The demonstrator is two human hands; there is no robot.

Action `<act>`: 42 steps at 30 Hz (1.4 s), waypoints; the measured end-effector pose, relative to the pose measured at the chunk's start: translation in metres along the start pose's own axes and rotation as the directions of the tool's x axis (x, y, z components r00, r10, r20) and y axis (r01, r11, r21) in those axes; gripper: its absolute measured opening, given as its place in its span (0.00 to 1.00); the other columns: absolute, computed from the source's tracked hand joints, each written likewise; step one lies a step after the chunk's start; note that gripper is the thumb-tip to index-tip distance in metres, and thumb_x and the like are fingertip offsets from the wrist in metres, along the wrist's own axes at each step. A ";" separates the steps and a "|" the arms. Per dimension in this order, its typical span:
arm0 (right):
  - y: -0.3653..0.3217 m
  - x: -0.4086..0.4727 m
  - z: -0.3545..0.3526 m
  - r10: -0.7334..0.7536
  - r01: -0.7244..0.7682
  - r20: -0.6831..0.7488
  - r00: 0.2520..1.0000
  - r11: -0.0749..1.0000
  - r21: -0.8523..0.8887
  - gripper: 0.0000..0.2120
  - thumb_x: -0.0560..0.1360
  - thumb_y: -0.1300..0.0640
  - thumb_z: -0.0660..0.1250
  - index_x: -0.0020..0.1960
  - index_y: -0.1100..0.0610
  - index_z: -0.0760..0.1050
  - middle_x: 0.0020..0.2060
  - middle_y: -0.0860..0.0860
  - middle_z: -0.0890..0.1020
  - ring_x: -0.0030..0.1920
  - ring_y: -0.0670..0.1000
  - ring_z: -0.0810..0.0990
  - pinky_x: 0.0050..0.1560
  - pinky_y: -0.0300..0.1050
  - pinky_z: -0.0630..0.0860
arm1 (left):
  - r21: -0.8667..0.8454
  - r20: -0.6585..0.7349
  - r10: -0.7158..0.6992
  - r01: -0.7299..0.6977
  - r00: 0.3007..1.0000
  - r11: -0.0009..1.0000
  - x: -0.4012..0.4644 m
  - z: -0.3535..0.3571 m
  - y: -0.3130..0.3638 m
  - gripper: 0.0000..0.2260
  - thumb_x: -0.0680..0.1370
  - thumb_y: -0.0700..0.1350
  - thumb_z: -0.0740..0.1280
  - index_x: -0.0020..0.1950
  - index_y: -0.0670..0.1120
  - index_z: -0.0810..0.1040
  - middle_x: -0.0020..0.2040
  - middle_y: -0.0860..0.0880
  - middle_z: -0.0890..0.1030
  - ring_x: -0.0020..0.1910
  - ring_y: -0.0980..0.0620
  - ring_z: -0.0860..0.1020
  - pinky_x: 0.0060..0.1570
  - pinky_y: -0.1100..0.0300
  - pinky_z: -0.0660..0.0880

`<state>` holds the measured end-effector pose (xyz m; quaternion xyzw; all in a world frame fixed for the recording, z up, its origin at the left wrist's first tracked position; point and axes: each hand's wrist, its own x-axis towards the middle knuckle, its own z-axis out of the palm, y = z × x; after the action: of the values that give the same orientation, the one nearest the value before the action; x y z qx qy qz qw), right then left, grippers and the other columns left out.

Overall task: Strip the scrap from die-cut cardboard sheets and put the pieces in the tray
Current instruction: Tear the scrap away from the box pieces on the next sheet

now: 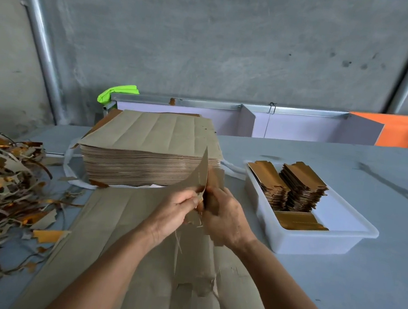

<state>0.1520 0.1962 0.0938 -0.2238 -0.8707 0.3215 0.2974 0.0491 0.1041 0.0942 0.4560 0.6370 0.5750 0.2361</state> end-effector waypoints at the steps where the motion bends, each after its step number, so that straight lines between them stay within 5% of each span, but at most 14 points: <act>1: 0.000 -0.001 -0.001 -0.002 0.001 0.025 1.000 1.000 0.032 0.11 0.74 0.57 0.67 0.55 0.56 0.77 0.46 0.49 0.74 0.45 0.49 0.76 0.45 0.38 0.75 | -0.014 0.000 -0.012 0.012 1.000 1.000 -0.001 -0.002 0.001 0.15 0.81 0.38 0.58 0.35 0.42 0.75 0.58 0.63 0.77 0.39 0.61 0.77 0.32 0.65 0.71; 4: 0.000 -0.003 -0.002 0.020 -0.020 0.017 1.000 1.000 0.024 0.13 0.71 0.55 0.71 0.53 0.58 0.77 0.46 0.51 0.76 0.45 0.49 0.76 0.46 0.39 0.75 | 0.015 0.028 -0.059 0.058 0.998 0.998 -0.003 -0.006 0.004 0.16 0.80 0.37 0.58 0.33 0.42 0.73 0.56 0.57 0.78 0.38 0.63 0.78 0.33 0.64 0.72; 7: -0.001 0.002 -0.005 0.112 -0.113 -0.078 0.991 0.994 -0.002 0.05 0.74 0.63 0.64 0.47 0.65 0.77 0.44 0.57 0.79 0.44 0.57 0.77 0.46 0.51 0.76 | 0.097 0.053 -0.061 0.056 0.997 0.994 -0.005 -0.004 0.008 0.15 0.78 0.38 0.60 0.31 0.42 0.71 0.56 0.53 0.80 0.37 0.62 0.77 0.34 0.64 0.72; 11: 0.008 0.006 -0.017 0.389 -0.367 -0.094 0.916 0.911 0.189 0.11 0.68 0.71 0.55 0.44 0.68 0.75 0.39 0.62 0.79 0.42 0.66 0.79 0.35 0.57 0.80 | -0.087 -0.260 -0.044 0.022 0.965 0.996 -0.008 0.001 0.014 0.12 0.77 0.37 0.64 0.36 0.46 0.80 0.44 0.52 0.82 0.39 0.55 0.76 0.35 0.66 0.72; 13: 0.012 0.006 -0.020 0.465 -0.446 -0.071 0.883 0.876 0.182 0.10 0.70 0.70 0.57 0.45 0.66 0.77 0.39 0.60 0.80 0.42 0.63 0.81 0.39 0.60 0.81 | -0.232 -0.375 -0.063 -0.028 0.925 0.972 -0.006 -0.002 0.017 0.06 0.77 0.36 0.66 0.42 0.40 0.81 0.49 0.53 0.83 0.42 0.62 0.78 0.47 0.65 0.75; 16: 0.013 0.004 -0.017 0.484 -0.473 -0.064 0.873 0.871 0.132 0.07 0.71 0.67 0.62 0.45 0.64 0.78 0.36 0.55 0.80 0.41 0.61 0.81 0.41 0.60 0.81 | -0.338 -0.331 -0.075 -0.044 0.941 0.940 -0.005 -0.003 0.021 0.12 0.75 0.30 0.63 0.31 0.37 0.78 0.54 0.47 0.83 0.56 0.55 0.80 0.63 0.57 0.71; 21: 0.006 0.013 -0.006 0.447 -0.429 -0.118 0.887 0.891 0.150 0.10 0.74 0.59 0.63 0.41 0.65 0.79 0.36 0.58 0.81 0.39 0.58 0.80 0.44 0.54 0.81 | -0.361 -0.247 -0.128 0.032 0.960 0.932 -0.001 0.007 0.015 0.20 0.75 0.29 0.62 0.26 0.44 0.79 0.38 0.39 0.84 0.45 0.43 0.84 0.49 0.54 0.80; 25: 0.006 0.018 -0.004 0.355 -0.340 -0.188 0.916 0.934 0.108 0.09 0.73 0.60 0.62 0.36 0.60 0.77 0.32 0.52 0.80 0.36 0.54 0.79 0.37 0.46 0.77 | -0.356 -0.339 -0.207 0.079 0.918 0.931 0.000 0.008 0.005 0.13 0.76 0.34 0.67 0.31 0.39 0.71 0.26 0.49 0.77 0.29 0.51 0.82 0.31 0.62 0.79; 28: 0.009 0.015 -0.003 0.295 -0.292 -0.157 0.942 0.955 0.044 0.02 0.74 0.61 0.64 0.46 0.59 0.72 0.38 0.50 0.77 0.41 0.54 0.76 0.38 0.43 0.73 | -0.287 -0.416 -0.202 0.083 0.887 0.954 0.003 0.002 0.000 0.14 0.70 0.40 0.75 0.38 0.42 0.69 0.28 0.50 0.76 0.23 0.56 0.75 0.25 0.63 0.75; 30: 0.009 0.011 -0.001 0.215 -0.213 -0.140 0.967 0.977 0.032 0.07 0.75 0.63 0.62 0.54 0.60 0.70 0.44 0.53 0.79 0.46 0.56 0.77 0.46 0.48 0.75 | -0.208 -0.399 -0.197 0.121 0.896 0.971 0.005 -0.001 0.000 0.20 0.65 0.46 0.79 0.46 0.45 0.70 0.36 0.51 0.76 0.28 0.58 0.75 0.25 0.62 0.72; 33: 0.005 0.006 0.001 0.125 -0.117 -0.134 0.983 0.991 0.066 0.14 0.76 0.66 0.61 0.61 0.61 0.67 0.50 0.57 0.80 0.50 0.59 0.79 0.53 0.53 0.76 | 0.220 -0.282 -0.092 0.158 0.955 0.963 0.006 -0.004 0.001 0.30 0.59 0.56 0.80 0.54 0.53 0.70 0.44 0.57 0.75 0.44 0.60 0.75 0.40 0.61 0.73; 37: 0.006 0.003 -0.003 0.039 -0.025 -0.148 0.988 0.995 0.094 0.29 0.72 0.68 0.62 0.70 0.52 0.62 0.47 0.51 0.77 0.45 0.54 0.77 0.48 0.48 0.75 | 0.689 -0.094 -0.003 0.068 0.996 0.722 0.008 -0.010 0.002 0.10 0.72 0.53 0.73 0.40 0.47 0.79 0.38 0.51 0.79 0.41 0.51 0.78 0.41 0.59 0.72; 39: 0.011 0.003 -0.008 0.082 -0.071 -0.166 0.983 0.995 0.072 0.34 0.73 0.70 0.61 0.74 0.50 0.58 0.49 0.52 0.77 0.48 0.54 0.76 0.49 0.48 0.76 | 0.702 -0.124 0.034 0.064 0.992 0.709 0.010 -0.014 0.002 0.13 0.78 0.50 0.66 0.35 0.46 0.78 0.31 0.50 0.76 0.34 0.51 0.75 0.33 0.61 0.68; 42: 0.026 0.004 -0.021 0.257 -0.235 -0.191 0.947 0.964 0.127 0.34 0.74 0.71 0.61 0.75 0.48 0.58 0.54 0.52 0.75 0.50 0.49 0.72 0.50 0.45 0.75 | 0.357 -0.334 -0.031 0.156 0.942 0.921 0.013 -0.022 0.004 0.19 0.81 0.51 0.58 0.33 0.45 0.75 0.23 0.53 0.66 0.23 0.55 0.65 0.23 0.63 0.59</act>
<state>0.1683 0.2258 0.0902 -0.3472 -0.7828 0.3756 0.3545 0.0260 0.1034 0.1058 0.3616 0.7869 0.4959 0.0643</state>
